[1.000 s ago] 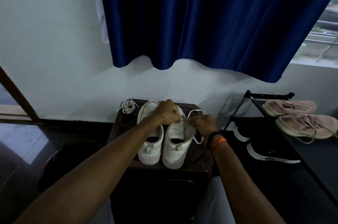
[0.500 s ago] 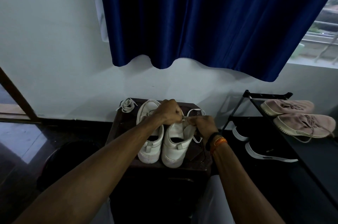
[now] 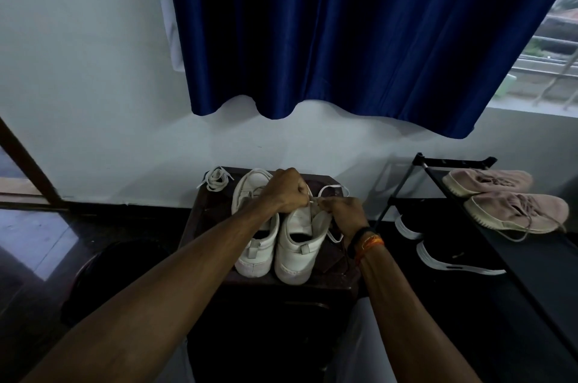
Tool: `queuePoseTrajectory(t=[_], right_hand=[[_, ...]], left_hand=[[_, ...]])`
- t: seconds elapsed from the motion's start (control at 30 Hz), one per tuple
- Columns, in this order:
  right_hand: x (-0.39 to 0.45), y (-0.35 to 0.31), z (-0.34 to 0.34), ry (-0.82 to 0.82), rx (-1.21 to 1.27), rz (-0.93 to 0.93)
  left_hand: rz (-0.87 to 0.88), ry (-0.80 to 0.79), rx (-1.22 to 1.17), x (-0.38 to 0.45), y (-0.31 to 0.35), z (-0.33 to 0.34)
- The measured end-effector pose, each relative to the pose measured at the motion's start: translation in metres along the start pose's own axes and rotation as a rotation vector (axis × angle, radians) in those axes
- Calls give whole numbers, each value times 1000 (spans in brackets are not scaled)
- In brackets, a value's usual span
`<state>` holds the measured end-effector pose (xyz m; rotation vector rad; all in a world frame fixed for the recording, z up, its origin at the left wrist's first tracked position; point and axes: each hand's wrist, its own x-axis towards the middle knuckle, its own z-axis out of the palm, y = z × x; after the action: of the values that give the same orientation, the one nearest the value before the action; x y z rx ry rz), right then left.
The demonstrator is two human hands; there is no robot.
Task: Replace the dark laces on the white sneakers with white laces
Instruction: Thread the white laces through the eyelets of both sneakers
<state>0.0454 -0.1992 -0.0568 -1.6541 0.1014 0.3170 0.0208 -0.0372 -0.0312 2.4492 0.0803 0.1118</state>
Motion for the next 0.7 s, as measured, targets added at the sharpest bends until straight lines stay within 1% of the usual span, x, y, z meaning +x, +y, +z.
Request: queuePoseTrajectory(t=[0.17,0.4,0.6,0.67,0.7], right_hand=[[0,3,1,-23,20,-5],[-7,3,0,-48,173,147],[3,6,4,-15,-18,166],[3,5,5,60,-54,153],[3,5,6,57,-94,139]], left_hand=[[-33,10,4,2,0,4],[-35,44,-33,-3,-2,5],[-39,84,-38,-8,3,3],[-41,80,-30,-8,4,3],[-47,73,-31,-8,4,3]])
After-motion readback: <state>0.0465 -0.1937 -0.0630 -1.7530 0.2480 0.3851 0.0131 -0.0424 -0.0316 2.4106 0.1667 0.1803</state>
